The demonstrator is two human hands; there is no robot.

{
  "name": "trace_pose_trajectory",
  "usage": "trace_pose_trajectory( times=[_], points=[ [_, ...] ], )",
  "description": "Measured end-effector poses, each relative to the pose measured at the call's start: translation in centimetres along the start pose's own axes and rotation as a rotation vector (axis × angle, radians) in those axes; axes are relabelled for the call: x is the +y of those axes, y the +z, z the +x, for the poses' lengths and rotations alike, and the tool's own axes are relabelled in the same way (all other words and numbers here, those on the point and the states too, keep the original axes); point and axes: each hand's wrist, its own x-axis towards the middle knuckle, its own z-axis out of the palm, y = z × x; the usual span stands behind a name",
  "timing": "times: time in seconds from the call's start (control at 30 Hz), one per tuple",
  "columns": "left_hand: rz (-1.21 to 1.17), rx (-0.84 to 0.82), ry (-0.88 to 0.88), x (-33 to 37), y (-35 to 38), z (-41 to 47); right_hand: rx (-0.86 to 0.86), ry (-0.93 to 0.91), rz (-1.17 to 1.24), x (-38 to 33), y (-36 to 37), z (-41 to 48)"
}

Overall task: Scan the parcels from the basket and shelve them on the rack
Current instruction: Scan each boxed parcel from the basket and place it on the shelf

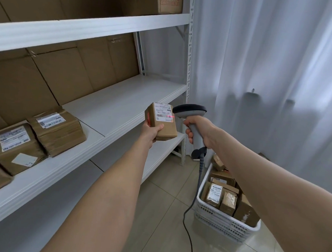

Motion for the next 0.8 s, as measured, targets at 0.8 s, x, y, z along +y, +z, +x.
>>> trace_pose_trajectory(
  times=[0.8],
  points=[
    [-0.084,0.244,0.000,4.4,-7.2,9.8,-0.272,0.024,-0.097,-5.7,7.8,14.9]
  ],
)
